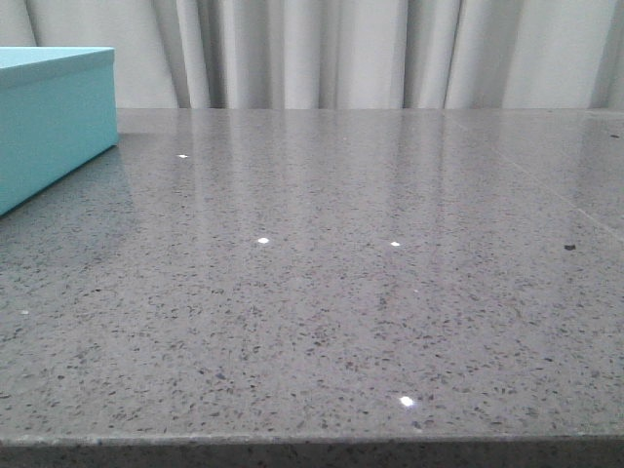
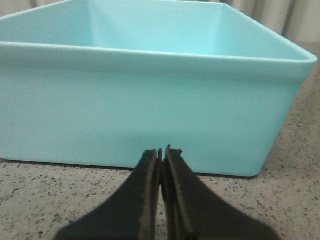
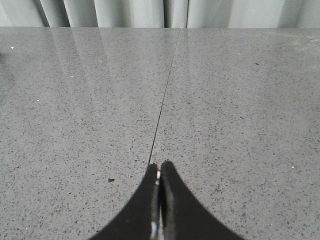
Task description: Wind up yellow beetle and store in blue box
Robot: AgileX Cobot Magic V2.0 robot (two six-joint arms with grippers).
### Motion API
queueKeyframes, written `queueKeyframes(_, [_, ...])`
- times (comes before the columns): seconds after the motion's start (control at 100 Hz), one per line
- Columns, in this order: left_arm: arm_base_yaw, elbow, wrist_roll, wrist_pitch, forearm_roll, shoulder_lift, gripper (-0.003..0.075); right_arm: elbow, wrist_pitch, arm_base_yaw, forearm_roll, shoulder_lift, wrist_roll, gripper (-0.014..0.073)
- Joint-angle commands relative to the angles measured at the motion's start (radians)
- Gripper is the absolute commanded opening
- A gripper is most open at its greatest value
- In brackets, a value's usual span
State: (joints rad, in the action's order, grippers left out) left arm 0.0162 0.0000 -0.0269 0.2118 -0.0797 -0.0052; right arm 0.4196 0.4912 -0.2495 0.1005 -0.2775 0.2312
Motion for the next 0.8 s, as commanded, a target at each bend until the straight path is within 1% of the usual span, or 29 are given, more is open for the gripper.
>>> queueKeyframes(0.0, [-0.005, 0.022, 0.001, -0.071, -0.006, -0.031, -0.0018, 0.025, -0.075, 0.002, 0.015, -0.009, -0.008, -0.0067])
queueKeyframes(0.29, [-0.005, 0.022, 0.001, -0.071, -0.006, -0.031, -0.0018, 0.025, -0.076, 0.005, 0.015, -0.009, -0.008, -0.0067])
queueKeyframes(0.39, [-0.005, 0.022, 0.001, -0.071, -0.006, -0.031, -0.0018, 0.010, -0.095, 0.032, 0.015, -0.002, -0.008, -0.0067])
queueKeyframes(0.44, [-0.005, 0.022, 0.001, -0.071, -0.006, -0.031, -0.0018, -0.004, -0.111, 0.062, 0.016, 0.009, -0.008, -0.0067])
queueKeyframes(0.56, [-0.005, 0.022, 0.001, -0.071, -0.006, -0.031, -0.0018, -0.067, -0.191, 0.135, 0.017, 0.042, -0.008, -0.0067])
queueKeyframes(0.73, [-0.005, 0.022, 0.001, -0.071, -0.006, -0.031, -0.0018, -0.208, -0.384, 0.212, 0.018, 0.133, -0.008, -0.0067])
queueKeyframes(0.79, [-0.005, 0.022, 0.001, -0.071, -0.006, -0.031, -0.0018, -0.266, -0.430, 0.238, 0.018, 0.162, -0.008, -0.0067])
